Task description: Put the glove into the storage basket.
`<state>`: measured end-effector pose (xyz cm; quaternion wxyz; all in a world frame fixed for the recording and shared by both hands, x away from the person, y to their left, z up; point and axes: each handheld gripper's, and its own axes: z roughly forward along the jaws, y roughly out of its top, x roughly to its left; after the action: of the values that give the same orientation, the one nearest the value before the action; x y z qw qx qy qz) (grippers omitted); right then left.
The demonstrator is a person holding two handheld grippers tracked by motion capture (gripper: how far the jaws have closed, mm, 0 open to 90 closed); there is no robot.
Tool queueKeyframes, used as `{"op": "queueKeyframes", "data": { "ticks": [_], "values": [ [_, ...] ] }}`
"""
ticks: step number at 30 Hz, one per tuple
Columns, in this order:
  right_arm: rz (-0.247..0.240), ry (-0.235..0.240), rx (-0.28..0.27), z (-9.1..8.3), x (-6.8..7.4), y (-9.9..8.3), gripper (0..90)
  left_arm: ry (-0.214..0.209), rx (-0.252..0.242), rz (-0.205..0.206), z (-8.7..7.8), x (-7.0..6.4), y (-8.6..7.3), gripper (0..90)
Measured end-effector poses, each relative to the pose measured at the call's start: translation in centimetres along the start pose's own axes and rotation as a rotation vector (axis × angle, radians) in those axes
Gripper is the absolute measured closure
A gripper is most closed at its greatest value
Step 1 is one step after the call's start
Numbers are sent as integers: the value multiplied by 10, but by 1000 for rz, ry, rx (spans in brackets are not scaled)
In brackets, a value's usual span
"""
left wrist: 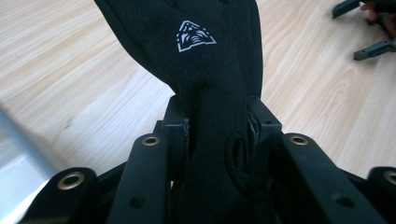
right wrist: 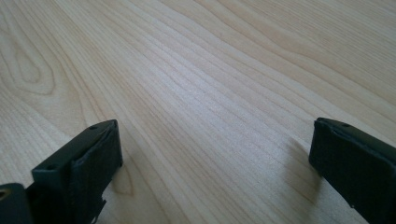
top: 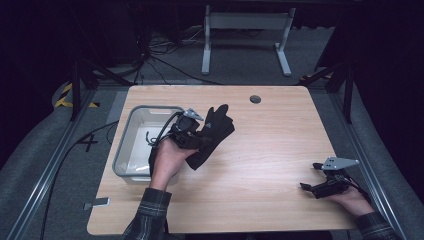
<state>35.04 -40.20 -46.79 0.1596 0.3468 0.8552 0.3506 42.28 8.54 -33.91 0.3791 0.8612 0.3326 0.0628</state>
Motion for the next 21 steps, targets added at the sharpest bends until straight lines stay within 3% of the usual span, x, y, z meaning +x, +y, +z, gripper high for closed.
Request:
{"op": "queueKeyframes", "data": {
  "ticks": [9, 14, 21],
  "values": [
    [0, 0, 0, 0, 0, 0, 30, 58, -27, -84, -20, 26, -21, 674],
    [3, 2, -1, 0, 0, 0, 26, 87, -25, -94, -28, 32, -26, 674],
    [2, 3, -1, 0, 0, 0, 25, 142, -28, -150, -41, 47, -44, 673]
  ]
}}
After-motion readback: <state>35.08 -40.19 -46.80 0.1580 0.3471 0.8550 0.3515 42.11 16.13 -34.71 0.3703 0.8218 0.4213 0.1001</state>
